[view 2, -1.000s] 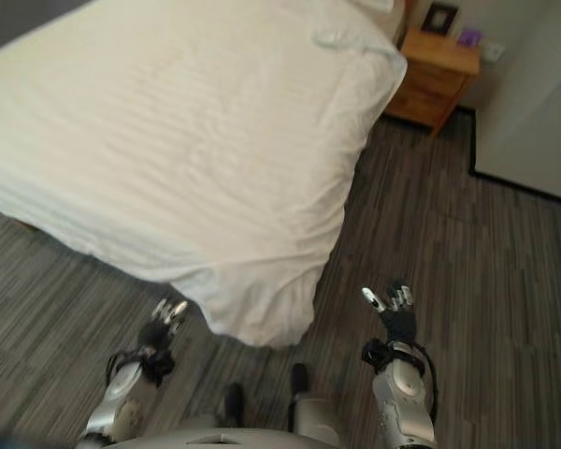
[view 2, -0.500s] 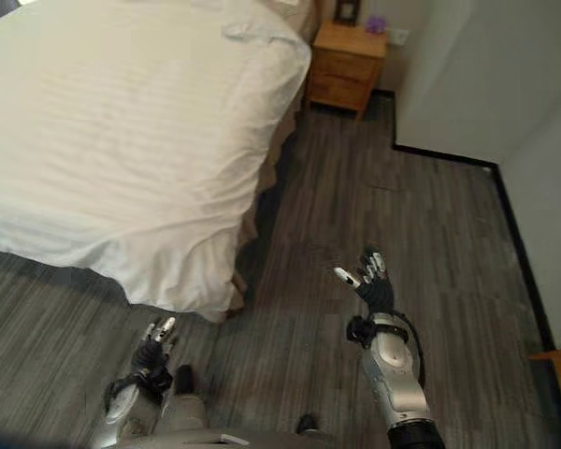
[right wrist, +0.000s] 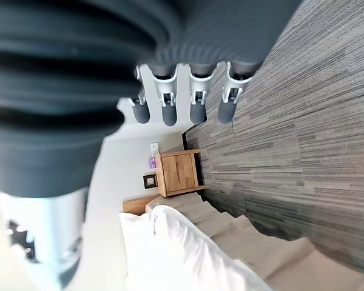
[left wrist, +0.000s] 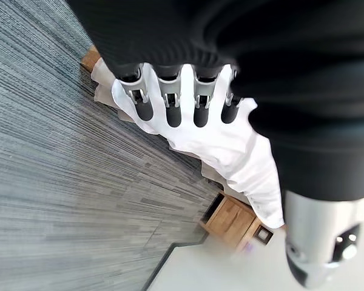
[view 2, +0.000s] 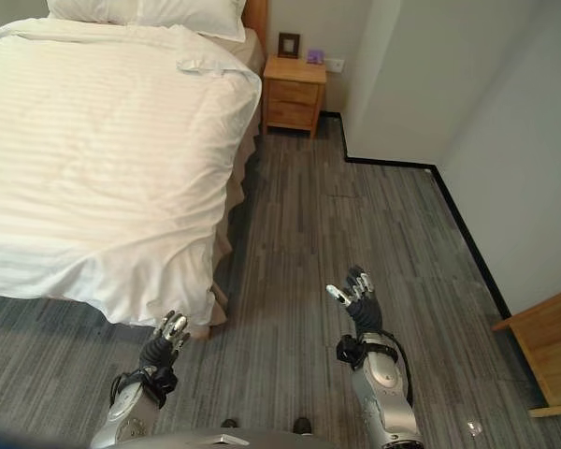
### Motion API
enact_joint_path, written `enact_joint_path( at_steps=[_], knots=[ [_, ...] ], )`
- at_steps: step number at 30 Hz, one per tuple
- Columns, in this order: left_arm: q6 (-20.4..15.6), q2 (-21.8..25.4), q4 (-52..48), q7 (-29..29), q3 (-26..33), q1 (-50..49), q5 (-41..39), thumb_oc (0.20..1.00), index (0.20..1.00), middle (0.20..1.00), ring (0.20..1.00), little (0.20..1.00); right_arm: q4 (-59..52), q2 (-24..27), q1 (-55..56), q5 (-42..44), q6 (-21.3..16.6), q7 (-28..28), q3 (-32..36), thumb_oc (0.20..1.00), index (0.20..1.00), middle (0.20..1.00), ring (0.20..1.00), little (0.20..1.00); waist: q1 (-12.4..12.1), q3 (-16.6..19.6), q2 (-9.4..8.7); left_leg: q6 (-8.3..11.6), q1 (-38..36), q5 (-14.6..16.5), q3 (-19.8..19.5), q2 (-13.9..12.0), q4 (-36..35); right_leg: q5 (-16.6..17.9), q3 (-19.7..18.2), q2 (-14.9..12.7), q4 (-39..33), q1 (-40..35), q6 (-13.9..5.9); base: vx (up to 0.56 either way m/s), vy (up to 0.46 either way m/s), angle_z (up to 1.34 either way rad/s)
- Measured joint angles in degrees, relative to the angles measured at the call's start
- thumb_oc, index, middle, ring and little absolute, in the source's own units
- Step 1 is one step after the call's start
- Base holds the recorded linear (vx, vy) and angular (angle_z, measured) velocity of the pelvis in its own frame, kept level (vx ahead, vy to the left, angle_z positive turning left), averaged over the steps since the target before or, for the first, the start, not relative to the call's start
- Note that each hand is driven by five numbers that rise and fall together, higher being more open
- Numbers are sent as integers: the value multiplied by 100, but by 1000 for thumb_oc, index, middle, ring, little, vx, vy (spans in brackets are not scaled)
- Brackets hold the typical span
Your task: Making the bed.
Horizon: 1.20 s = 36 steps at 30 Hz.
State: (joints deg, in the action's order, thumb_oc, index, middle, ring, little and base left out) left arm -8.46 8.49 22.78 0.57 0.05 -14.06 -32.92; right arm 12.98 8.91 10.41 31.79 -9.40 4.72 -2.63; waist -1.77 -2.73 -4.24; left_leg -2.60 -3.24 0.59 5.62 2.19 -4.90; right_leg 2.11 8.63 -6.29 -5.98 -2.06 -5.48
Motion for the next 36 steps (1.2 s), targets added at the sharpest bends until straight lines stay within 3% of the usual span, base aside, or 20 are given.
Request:
enact_joint_path(
  at_steps=[2, 5, 11, 17, 19, 22, 23, 25, 26, 27, 28, 29, 31, 34, 36],
  knots=[
    [-31, 130, -187, 132, 313, -206, 43, 1000, 1000, 1000, 1000, 1000, 104, 147, -2, 28, 58, 0, 165, 1000, 1000, 1000, 1000, 1000, -8, 7, 64, 30, 10, 20, 211, -76, -4, 32, -232, 67, -6, 112, 20, -71, -116, -50],
    [99, 580, -390, 75, -288, -24, 422, 1000, 1000, 1000, 1000, 1000, 122, 226, 356, -64, 95, 49, 665, 1000, 1000, 1000, 1000, 1000, 80, 2, 164, 42, -108, 13, 170, -123, -23, 56, -160, 121, -1, -2, 63, -39, -67, 4],
    [147, 597, -562, 29, -285, 555, 641, 1000, 1000, 1000, 1000, 1000, 93, 403, 578, -470, 166, 169, 1132, 1000, 1000, 1000, 1000, 1000, 417, 30, 277, 73, -223, 32, 365, -194, -35, 37, -359, 187, -1, -13, 68, -41, -65, -19],
    [144, 252, -906, 30, -735, 821, 423, 1000, 1000, 1000, 1000, 1000, 354, 259, 495, -265, 145, 274, 967, 1000, 1000, 1000, 1000, 1000, 614, 22, 383, 159, -326, 90, 590, -289, -36, 38, -460, 266, -1, -33, 126, 9, -36, -20],
    [170, 54, -823, 18, -951, 754, 159, 1000, 1000, 1000, 1000, 1000, 305, 146, 199, 81, 131, 249, 396, 1000, 1000, 1000, 1000, 1000, 601, -7, 482, 165, -305, 83, 498, -306, -38, 54, -372, 288, -1, -84, 136, 72, 67, 24],
    [158, 64, -775, 111, -596, 699, 137, 1000, 1000, 1000, 1000, 1000, 307, 136, -51, 483, 108, 227, 253, 1000, 1000, 1000, 1000, 1000, 427, -65, 593, 156, -283, 79, 343, -263, -38, 13, -198, 237, 33, -116, 136, -7, 157, 28],
    [140, 53, -688, 169, -495, 738, -37, 1000, 1000, 1000, 1000, 1000, 364, 116, -112, 766, 80, 215, 210, 1000, 1000, 1000, 1000, 1000, 387, -151, 587, 116, -257, 73, 319, -202, -42, 35, -158, 206, 260, 29, 152, -57, 197, 8],
    [143, 47, -416, 284, -409, 960, -364, 1000, 1000, 1000, 1000, 1000, 366, 176, -379, 1035, 71, 210, 182, 1000, 1000, 1000, 1000, 1000, 292, -374, 861, -20, -72, 15, 365, -255, -15, 19, -64, 127, 1985, 1099, 175, 90, 137, -11],
    [142, 90, -397, 328, -363, 1025, -474, 1000, 1000, 1000, 1000, 1000, 351, 200, -465, 1104, 73, 195, 86, 1000, 1000, 1000, 1000, 1000, 315, -489, 847, -71, -27, 46, 451, -252, -8, 40, -4, -33, 2958, 1664, 36, 290, 22, -20],
    [135, 173, -391, 369, -334, 1060, -496, 1000, 1000, 1000, 1000, 1000, 358, 208, -491, 1104, 130, 133, -31, 1000, 1000, 1000, 1000, 1000, 313, -593, 810, -75, -115, 98, 469, -182, -20, -83, -41, -226, 3782, 2128, -306, 376, -41, -9],
    [130, 262, -383, 377, -333, 1058, -496, 1000, 1000, 1000, 1000, 1000, 353, 184, -450, 1104, 157, 93, -66, 1000, 1000, 1000, 1000, 1000, 339, -644, 733, -95, -118, 122, 469, -144, -9, -152, -90, -308, 4063, 2313, -404, 470, -106, 5],
    [116, 457, -376, 384, -287, 1070, -495, 1000, 1000, 1000, 1000, 1000, 334, 95, -351, 1103, 185, 2, -28, 1000, 1000, 1000, 1000, 1000, 371, -732, 533, -43, -79, 157, 523, -54, -58, -273, 152, -581, 3468, 2504, -468, 514, -172, 21],
    [108, 513, -331, 389, -200, 1046, -513, 1000, 1000, 1000, 1000, 1000, 342, 106, -219, 1097, 182, -23, 7, 1000, 1000, 1000, 1000, 1000, 428, -724, 341, 55, -94, 220, 599, 40, -13, -266, 213, -817, 2342, 2563, -456, 551, -221, 13],
    [76, 512, 9, 402, -115, 1282, -515, 1000, 1000, 1000, 1000, 1000, 357, 68, -147, 1093, 192, -20, 0, 1000, 1000, 1000, 1000, 1000, 609, -694, 222, 138, -50, 442, 482, 37, 181, -43, 116, -775, 464, 2247, -525, 519, -275, 15],
    [20, 434, -24, 412, -90, 1282, -533, 1000, 1000, 1000, 1000, 1000, 354, 11, -72, 1098, 201, -21, 12, 1000, 1000, 1000, 1000, 1000, 657, -682, 217, 236, -142, 692, 463, -110, 318, 121, 136, -679, 515, 2136, -361, 437, -301, 14]
  ],
)
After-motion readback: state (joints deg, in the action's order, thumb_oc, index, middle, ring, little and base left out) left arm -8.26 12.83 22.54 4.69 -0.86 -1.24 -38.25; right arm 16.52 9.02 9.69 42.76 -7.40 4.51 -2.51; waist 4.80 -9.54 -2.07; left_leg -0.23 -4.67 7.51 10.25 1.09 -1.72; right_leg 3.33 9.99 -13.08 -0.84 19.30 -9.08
